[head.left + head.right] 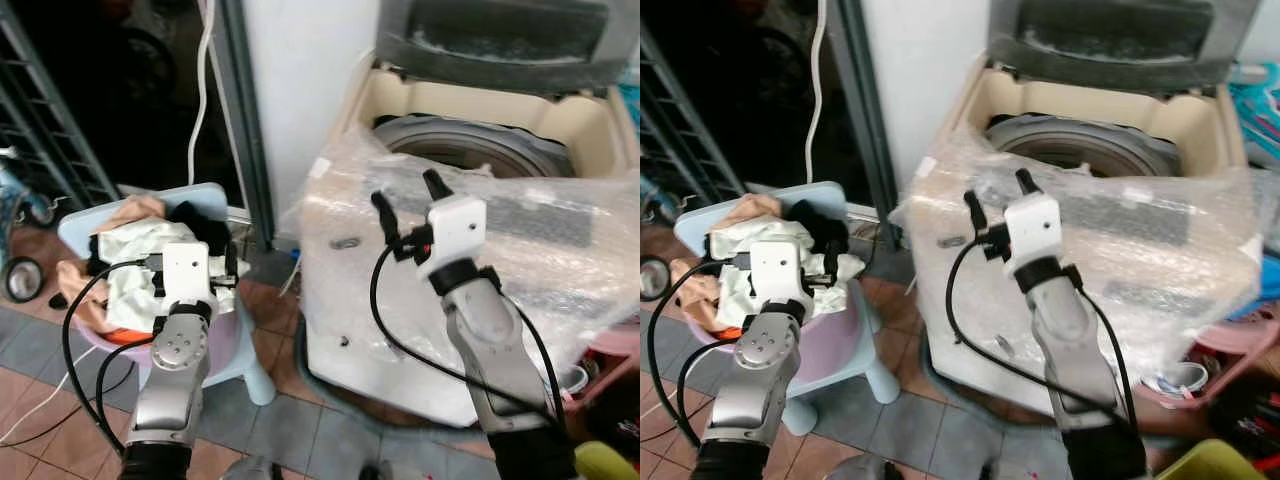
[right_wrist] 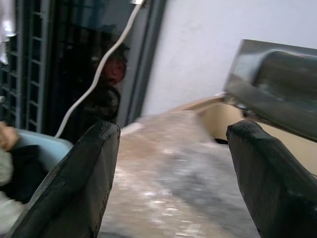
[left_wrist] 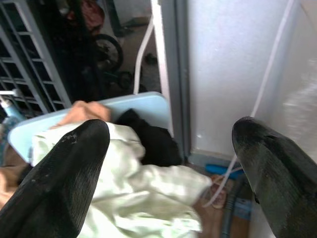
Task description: Clothes washing
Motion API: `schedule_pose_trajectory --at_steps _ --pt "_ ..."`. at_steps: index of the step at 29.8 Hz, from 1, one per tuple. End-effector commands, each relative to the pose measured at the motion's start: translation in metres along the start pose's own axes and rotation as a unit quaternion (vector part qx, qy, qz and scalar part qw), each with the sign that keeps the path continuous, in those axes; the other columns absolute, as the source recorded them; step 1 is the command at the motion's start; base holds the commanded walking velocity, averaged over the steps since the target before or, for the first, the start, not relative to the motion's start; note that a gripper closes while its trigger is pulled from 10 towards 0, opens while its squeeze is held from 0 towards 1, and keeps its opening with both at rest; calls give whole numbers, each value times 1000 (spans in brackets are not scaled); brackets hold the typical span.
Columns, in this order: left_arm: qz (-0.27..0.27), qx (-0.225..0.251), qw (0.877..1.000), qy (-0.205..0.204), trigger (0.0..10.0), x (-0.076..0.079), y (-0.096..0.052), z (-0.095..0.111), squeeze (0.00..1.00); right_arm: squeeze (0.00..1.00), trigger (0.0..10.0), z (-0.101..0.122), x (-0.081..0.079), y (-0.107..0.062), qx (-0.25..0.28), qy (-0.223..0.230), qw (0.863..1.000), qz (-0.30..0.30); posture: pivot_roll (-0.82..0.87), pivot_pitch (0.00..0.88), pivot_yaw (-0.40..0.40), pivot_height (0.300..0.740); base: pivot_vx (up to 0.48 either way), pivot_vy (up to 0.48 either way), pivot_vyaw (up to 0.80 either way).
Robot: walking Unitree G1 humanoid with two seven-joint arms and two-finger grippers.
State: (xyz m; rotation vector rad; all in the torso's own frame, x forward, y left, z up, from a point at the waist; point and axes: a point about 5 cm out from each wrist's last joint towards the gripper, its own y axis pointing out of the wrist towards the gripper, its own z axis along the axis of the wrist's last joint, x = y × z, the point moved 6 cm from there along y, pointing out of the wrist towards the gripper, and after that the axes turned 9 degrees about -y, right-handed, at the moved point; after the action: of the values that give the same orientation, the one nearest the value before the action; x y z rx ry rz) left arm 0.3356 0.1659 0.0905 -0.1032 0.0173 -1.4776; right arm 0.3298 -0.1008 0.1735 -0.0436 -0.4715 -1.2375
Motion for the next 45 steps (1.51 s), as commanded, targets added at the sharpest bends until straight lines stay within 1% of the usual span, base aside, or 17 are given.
schedule_pose_trajectory --at_steps 1,6,9,11,12,14,18,22,23,29,30,32,34,39,40,43,45 --pt "4 4 1000 3 10000 -5 0 4 0 1000 10000 8 -7 -1 8 3 1000 11 -35 0 34 740 0 480 0" --pt "2 3 1000 5 10000 -5 -1 3 0 1000 10000 -12 -9 -10 -21 -9 1000 8 -32 0 35 740 0 480 0" --pt "1 2 1000 6 10000 -4 -1 3 0 1000 10000 -33 0 -18 -51 -38 998 -22 -29 0 39 740 0 480 0" --pt "-1 2 1000 7 10000 -3 -2 3 0 973 10000 -60 14 -27 -95 -38 992 -71 -25 0 44 740 0 480 0" --pt "-3 1 1000 8 10000 -2 -2 3 0 239 10000 -74 23 -33 -121 -28 987 -101 -20 0 48 740 0 480 0" --pt "-4 0 1000 9 10000 -2 -2 2 0 0 10000 -80 29 -34 -133 -19 984 -118 -23 0 52 740 0 480 0" --pt "-6 -1 1000 9 10000 -2 -3 1 0 0 10000 -81 28 -34 -136 -21 983 -117 -26 0 52 740 0 480 0" --pt "-6 1 1000 7 10000 0 0 3 0 0 10000 -89 26 -34 -160 -56 979 -116 -30 0 48 740 0 383 0" --pt "-3 3 1000 18 10000 0 1 4 0 0 10000 -90 25 -34 -158 -53 979 -116 -29 0 47 740 0 0 0" --pt "-6 13 1000 9 10000 -1 -1 7 0 0 10000 -86 30 -33 -162 -47 978 -124 -31 0 48 740 0 0 0" --pt "2 14 1000 8 10000 -4 -2 8 0 0 10000 -92 24 -36 -175 -17 980 -95 -33 0 48 740 0 0 0" --pt "7 11 1000 4 10000 -6 -2 7 0 0 10000 -90 17 -36 -160 45 983 -72 -32 0 47 740 0 0 0" --pt "9 14 1000 5 10000 -7 -1 8 0 0 10000 -85 23 -33 -146 25 985 -87 -26 0 45 740 0 0 0" --pt "9 16 1000 0 10000 -7 -1 9 0 0 10000 -87 28 -23 -162 1 980 -115 -22 0 43 740 0 0 0" --pt "7 14 1000 -6 10000 -7 -2 8 0 0 10000 -89 23 -21 -170 81 974 -124 -23 0 42 740 0 0 0" --pt "18 10 1000 2 10000 -12 -2 6 0 0 10000 -90 26 -19 -184 68 971 -138 -25 0 40 740 0 0 0" --pt "17 7 1000 3 10000 -11 -2 5 0 0 10000 -98 18 -22 -213 103 966 -108 -25 0 38 740 0 0 0"
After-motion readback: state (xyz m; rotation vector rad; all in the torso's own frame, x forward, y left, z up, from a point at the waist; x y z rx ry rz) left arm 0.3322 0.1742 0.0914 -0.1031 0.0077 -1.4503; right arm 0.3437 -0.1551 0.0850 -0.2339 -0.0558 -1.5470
